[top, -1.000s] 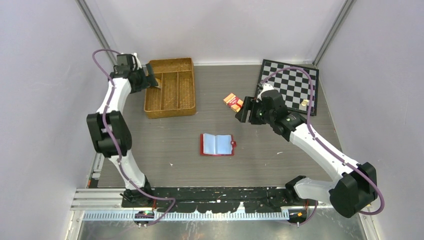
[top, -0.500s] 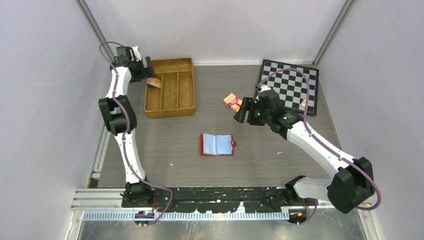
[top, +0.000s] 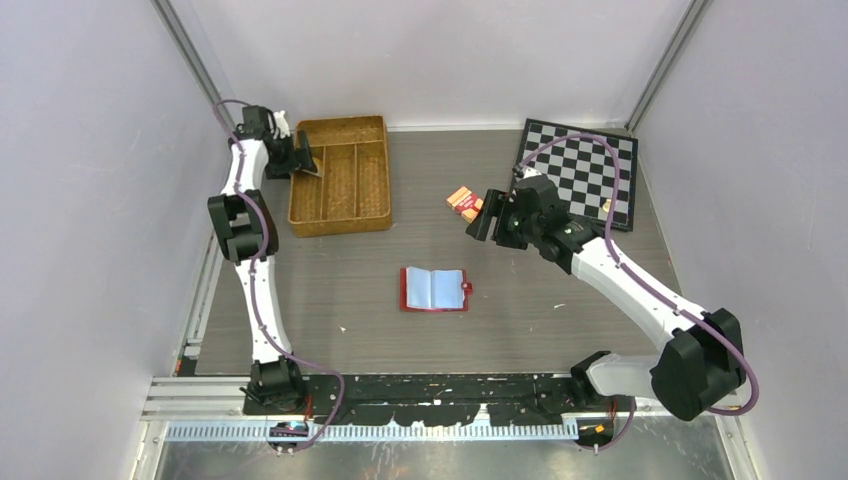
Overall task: Put the credit cards into the card holder
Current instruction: Pick up the credit card from the storage box.
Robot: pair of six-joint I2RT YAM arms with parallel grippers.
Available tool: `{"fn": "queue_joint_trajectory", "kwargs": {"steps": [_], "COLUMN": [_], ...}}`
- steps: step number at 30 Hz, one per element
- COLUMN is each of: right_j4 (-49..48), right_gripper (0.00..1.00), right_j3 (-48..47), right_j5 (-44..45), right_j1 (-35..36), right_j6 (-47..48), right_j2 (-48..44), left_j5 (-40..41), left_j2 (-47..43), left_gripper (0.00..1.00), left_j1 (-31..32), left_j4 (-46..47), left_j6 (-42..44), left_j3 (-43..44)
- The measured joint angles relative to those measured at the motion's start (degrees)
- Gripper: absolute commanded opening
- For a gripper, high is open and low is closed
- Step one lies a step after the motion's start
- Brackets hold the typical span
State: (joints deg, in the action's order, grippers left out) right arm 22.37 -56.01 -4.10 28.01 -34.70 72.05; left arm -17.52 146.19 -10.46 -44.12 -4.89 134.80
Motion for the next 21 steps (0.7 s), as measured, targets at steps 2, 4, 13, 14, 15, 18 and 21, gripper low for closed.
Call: {"fn": "queue_joint_trajectory", "kwargs": {"steps": [2, 4, 13, 14, 15, 18, 21], "right_j4": [0.0, 0.0, 0.0, 0.0, 0.0, 0.0, 0.0], "right_gripper": [0.73, 0.73, 0.73, 0.73, 0.73, 0.73, 0.73], "right_j3": [-0.1, -0.1, -1.1, -1.1, -1.1, -1.1, -1.1], "right_j5": [0.0, 0.0, 0.0, -0.1, 0.0, -0.1, -0.2], "right_j1": [0.0, 0.0, 0.0, 0.0, 0.0, 0.0, 0.0], "right_j6": [-0.2, -0.4, -1.7, -1.7, -1.7, -1.8, -1.9], "right_j2": [0.4, 0.7, 1.7, 1.8, 1.8, 1.9, 1.9], "left_j5": [-0.3, -0.8, -3.1, -3.3, -3.5, -3.8, -4.1], "left_j2": [0.1, 0.1, 0.1, 0.1, 0.1, 0.1, 0.1], "left_gripper": [0.82, 0.81, 0.81, 0.80, 0.80, 0.79, 0.77], "left_j1": [-0.4, -0.8, -3.8, -4.1, -4.3, -4.6, -4.7], "left_j4": [-0.4, -0.4, -0.4, -0.4, -0.3, -0.3, -0.3], "left_j6": [0.0, -0.1, -0.8, -0.9, -0.9, -1.4, -2.0], "left_j3": [0.0, 0.1, 0.1, 0.1, 0.1, 0.1, 0.1]}}
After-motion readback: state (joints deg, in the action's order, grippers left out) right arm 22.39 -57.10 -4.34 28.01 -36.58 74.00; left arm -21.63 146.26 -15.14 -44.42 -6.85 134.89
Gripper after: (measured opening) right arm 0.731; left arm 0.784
